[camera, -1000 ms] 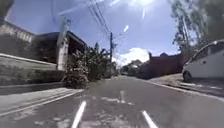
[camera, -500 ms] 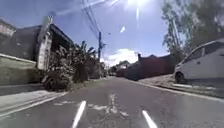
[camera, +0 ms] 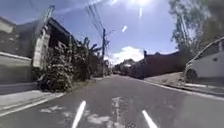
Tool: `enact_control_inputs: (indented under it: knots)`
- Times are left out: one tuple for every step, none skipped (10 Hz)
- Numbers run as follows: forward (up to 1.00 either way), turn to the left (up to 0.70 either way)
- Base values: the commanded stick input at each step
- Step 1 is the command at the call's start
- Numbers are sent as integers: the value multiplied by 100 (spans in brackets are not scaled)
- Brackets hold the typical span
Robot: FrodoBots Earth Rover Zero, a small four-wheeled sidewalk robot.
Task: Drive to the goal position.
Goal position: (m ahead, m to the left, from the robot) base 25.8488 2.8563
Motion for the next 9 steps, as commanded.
enact_control_inputs:
  knots:
    - [100, 0]
    - [100, 0]
    - [100, 9]
    - [100, 13]
    - [100, 13]
    - [100, 17]
    - [100, 21]
    - [100, 20]
    - [100, 19]
